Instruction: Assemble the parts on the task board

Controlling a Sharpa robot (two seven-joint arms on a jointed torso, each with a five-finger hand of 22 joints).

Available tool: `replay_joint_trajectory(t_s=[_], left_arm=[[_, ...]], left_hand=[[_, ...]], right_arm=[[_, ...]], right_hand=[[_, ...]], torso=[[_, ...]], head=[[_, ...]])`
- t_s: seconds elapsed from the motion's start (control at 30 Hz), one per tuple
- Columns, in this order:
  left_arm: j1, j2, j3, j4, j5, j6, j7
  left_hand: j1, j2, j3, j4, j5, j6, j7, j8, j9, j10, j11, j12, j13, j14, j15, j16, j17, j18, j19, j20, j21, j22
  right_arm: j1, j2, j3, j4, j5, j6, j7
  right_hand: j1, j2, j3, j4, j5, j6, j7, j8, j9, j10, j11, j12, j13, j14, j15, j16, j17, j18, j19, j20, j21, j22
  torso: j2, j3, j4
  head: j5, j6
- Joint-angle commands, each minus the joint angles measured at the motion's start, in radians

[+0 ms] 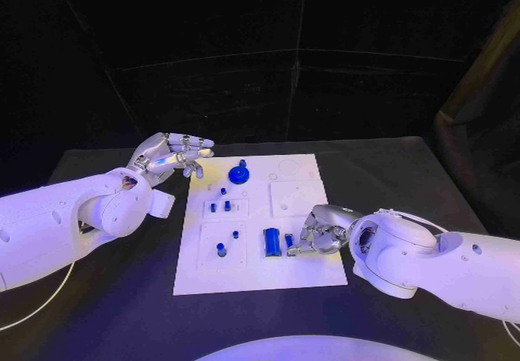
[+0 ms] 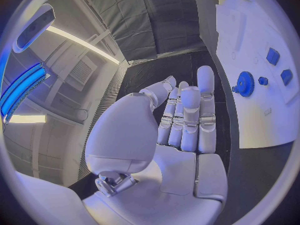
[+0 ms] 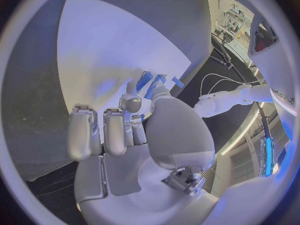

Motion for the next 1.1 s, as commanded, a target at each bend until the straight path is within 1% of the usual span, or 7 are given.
replay_joint_trajectory(t_s=[0.03, 0.3, 0.53, 0.73, 0.93, 1.07, 1.1], left_arm=[[0.001, 0.003, 0.001, -0.001, 0.003, 0.012, 0.002], [0.001, 0.004, 0.001, 0.0, 0.003, 0.012, 0.002], [0.001, 0.002, 0.001, 0.002, 0.003, 0.012, 0.001], [0.001, 0.001, 0.0, 0.003, 0.003, 0.012, 0.001], [0.001, 0.001, 0.0, 0.002, 0.003, 0.011, 0.001], [0.001, 0.002, 0.0, 0.001, 0.003, 0.012, 0.002], [0.001, 0.003, -0.001, 0.0, 0.003, 0.012, 0.002]], left_hand=[[-0.004, 0.009, -0.004, -0.003, -0.003, -0.005, 0.004, 0.002, -0.001, -0.008, -0.002, 0.006, 0.001, -0.008, 0.0, -0.003, -0.001, 0.013, -0.006, 0.003, -0.004, -0.001], [-0.004, 0.009, -0.004, -0.003, -0.003, -0.005, 0.004, 0.002, -0.001, -0.008, -0.002, 0.006, 0.001, -0.008, 0.0, -0.003, -0.001, 0.013, -0.006, 0.003, -0.004, -0.001], [-0.004, 0.009, -0.004, -0.003, -0.003, -0.005, 0.004, 0.002, -0.001, -0.008, -0.002, 0.006, 0.001, -0.008, 0.0, -0.003, -0.001, 0.013, -0.006, 0.003, -0.004, -0.001], [-0.004, 0.009, -0.004, -0.003, -0.003, -0.005, 0.004, 0.002, -0.001, -0.008, -0.002, 0.006, 0.001, -0.008, 0.0, -0.003, -0.001, 0.013, -0.006, 0.003, -0.004, -0.001], [-0.004, 0.009, -0.004, -0.004, -0.003, -0.005, 0.004, 0.002, -0.001, -0.009, -0.001, 0.006, 0.001, -0.008, 0.0, -0.003, -0.001, 0.013, -0.006, 0.003, -0.004, -0.001], [-0.005, 0.01, -0.005, -0.004, -0.003, -0.007, 0.005, 0.001, -0.002, -0.01, -0.001, 0.007, 0.001, -0.008, 0.0, -0.003, -0.003, 0.013, -0.006, 0.003, -0.004, -0.002], [-0.005, 0.01, -0.005, -0.004, -0.003, -0.007, 0.005, 0.001, -0.002, -0.011, 0.0, 0.007, 0.001, -0.009, 0.001, -0.004, -0.004, 0.013, -0.006, 0.003, -0.005, -0.002]], right_arm=[[0.001, 0.001, 0.0, 0.0, 0.007, 0.046, 0.03], [0.001, 0.015, 0.0, -0.023, -0.005, 0.056, 0.011], [0.001, 0.04, 0.0, -0.055, -0.032, 0.073, -0.004], [0.001, 0.05, 0.0, -0.061, -0.046, 0.052, 0.001], [0.001, 0.029, 0.0, -0.045, -0.008, 0.017, 0.045], [0.001, -0.009, 0.0, -0.026, 0.089, -0.004, 0.126], [0.002, -0.019, 0.001, -0.022, 0.121, -0.003, 0.152]], right_hand=[[0.005, 0.0, -0.007, 0.001, -0.005, 0.0, 0.003, -0.005, 0.001, -0.003, 0.005, -0.003, 0.001, 0.056, -0.002, -0.005, 0.006, -0.014, -0.002, 0.004, -0.006, 0.079], [0.026, 0.017, -0.01, -0.003, -0.005, 0.001, 0.003, -0.005, 0.006, -0.001, 0.005, 0.002, 0.007, 0.057, -0.002, -0.004, 0.008, -0.014, 0.0, 0.004, -0.005, 0.081], [0.078, 0.029, -0.016, -0.03, -0.002, 0.0, 0.003, -0.007, 0.013, -0.002, 0.004, 0.001, 0.009, 0.057, -0.002, -0.005, 0.008, -0.014, 0.0, 0.004, -0.006, 0.082], [0.081, 0.036, -0.022, -0.03, -0.001, 0.0, 0.004, -0.007, 0.014, -0.002, 0.005, 0.001, 0.01, 0.057, -0.002, -0.005, 0.008, -0.014, 0.0, 0.004, -0.006, 0.082], [0.043, 0.022, -0.068, 0.003, -0.03, -0.004, 0.005, -0.012, 0.02, -0.006, 0.007, -0.012, 0.005, 0.056, 0.0, -0.009, 0.004, -0.013, -0.004, 0.006, -0.01, 0.077], [0.029, 0.001, -0.089, 0.024, -0.056, -0.022, 0.012, -0.022, 0.021, -0.041, 0.013, -0.093, -0.05, 0.044, 0.005, -0.046, -0.045, -0.001, -0.041, 0.009, -0.044, 0.03], [0.028, -0.004, -0.091, 0.026, -0.057, -0.03, 0.015, -0.026, 0.02, -0.052, 0.016, -0.116, -0.066, 0.04, 0.006, -0.057, -0.059, 0.003, -0.054, 0.011, -0.056, 0.014]], torso=[[0.001, -0.0009, 0.0007], [0.001, -0.0023, 0.0034], [0.001, -0.001, 0.0018], [0.0, -0.0009, 0.0008], [-0.001, -0.0005, 0.0005], [-0.004, -0.0004, 0.0012], [-0.004, -0.0005, 0.0009]], head=[[-0.002, -0.001], [-0.003, -0.004], [0.002, -0.007], [0.003, -0.006], [0.001, -0.001], [0.0, 0.006], [-0.001, 0.011]])
